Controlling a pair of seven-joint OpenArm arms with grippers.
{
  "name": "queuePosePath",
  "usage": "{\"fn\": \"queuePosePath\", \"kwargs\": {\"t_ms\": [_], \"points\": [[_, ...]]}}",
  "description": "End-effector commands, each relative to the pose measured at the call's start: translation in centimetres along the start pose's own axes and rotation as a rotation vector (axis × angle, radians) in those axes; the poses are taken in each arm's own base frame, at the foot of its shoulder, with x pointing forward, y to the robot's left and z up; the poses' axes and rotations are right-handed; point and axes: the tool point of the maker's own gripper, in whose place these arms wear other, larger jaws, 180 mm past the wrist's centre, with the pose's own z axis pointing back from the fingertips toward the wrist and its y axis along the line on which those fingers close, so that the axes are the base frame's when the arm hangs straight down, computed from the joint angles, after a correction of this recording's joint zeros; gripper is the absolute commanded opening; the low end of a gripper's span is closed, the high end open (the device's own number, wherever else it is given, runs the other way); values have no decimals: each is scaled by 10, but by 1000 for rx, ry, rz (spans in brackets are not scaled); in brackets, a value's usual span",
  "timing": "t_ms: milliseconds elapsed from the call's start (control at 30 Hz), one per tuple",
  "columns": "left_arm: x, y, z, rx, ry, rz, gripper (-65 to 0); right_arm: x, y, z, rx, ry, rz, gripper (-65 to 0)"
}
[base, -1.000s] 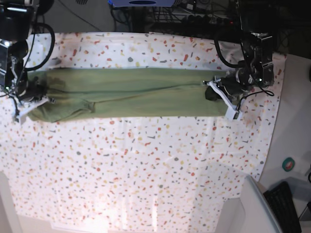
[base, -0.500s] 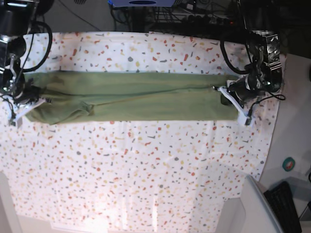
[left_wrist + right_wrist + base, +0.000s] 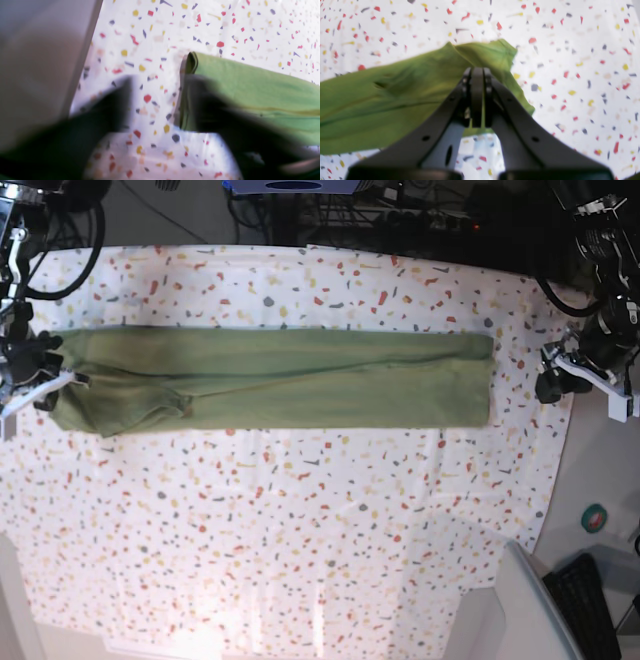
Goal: Layout the t-shirt on the table in an organized manner, then fold the t-shirt properly
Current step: 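Grasp the strip's end with the left gripper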
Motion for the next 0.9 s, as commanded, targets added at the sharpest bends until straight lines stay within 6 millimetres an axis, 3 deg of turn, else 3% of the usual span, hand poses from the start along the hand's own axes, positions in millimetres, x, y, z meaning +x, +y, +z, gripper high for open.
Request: {"fn": "queuePosePath", "kwargs": {"t_ms": [0,33,67,233,400,667,700,733,867], "points": [[15,2,5,-7,-59,-9,-120,13,-2,3,-1,-41,7,-650],[10,1,3,-21,-54,0,-23,10,-2,3,-1,-35,9,-650],[4,-4,-2,-55,-42,0,0,8,-2,3,1,-31,11,-650],[-27,-32,-37,-232,2,-11,0,8,-1,3,1,-31,10,-650],[-52,-48,-59,-284,52,41,0,7,-1,3,1,-28,10,-650],[-73,-49,-76,-291,97,113,0,6,-2,3,1,-25,10,-650],[-75,-49,-78,-291,104,122,-12,6,-2,3,1,-25,10,-650],[-78,-48,-80,-289,112,132,-66,6,-2,3,1,-27,10,-650],[-91,-51,-85,-296,157,145,-347,6,-2,3,1,-27,10,-650]]}}
